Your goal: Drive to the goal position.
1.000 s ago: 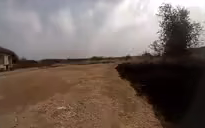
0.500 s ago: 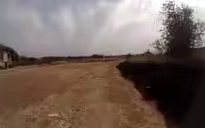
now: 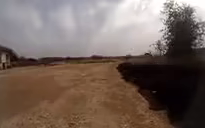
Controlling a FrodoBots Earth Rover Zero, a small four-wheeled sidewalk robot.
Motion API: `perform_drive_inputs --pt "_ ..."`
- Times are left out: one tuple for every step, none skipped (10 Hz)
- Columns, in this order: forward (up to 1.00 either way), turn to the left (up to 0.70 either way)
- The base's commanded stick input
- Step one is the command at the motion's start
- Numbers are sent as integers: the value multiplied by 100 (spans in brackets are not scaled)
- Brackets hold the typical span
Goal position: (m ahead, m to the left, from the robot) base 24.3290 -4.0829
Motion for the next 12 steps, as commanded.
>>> perform_drive_inputs --pt "50 0" --pt "50 0" --pt "50 0" --pt "50 0" --pt "50 0" --pt "50 0" --pt "50 0" --pt "50 0" --pt "50 0" --pt "50 0" --pt "50 0" --pt "50 0"
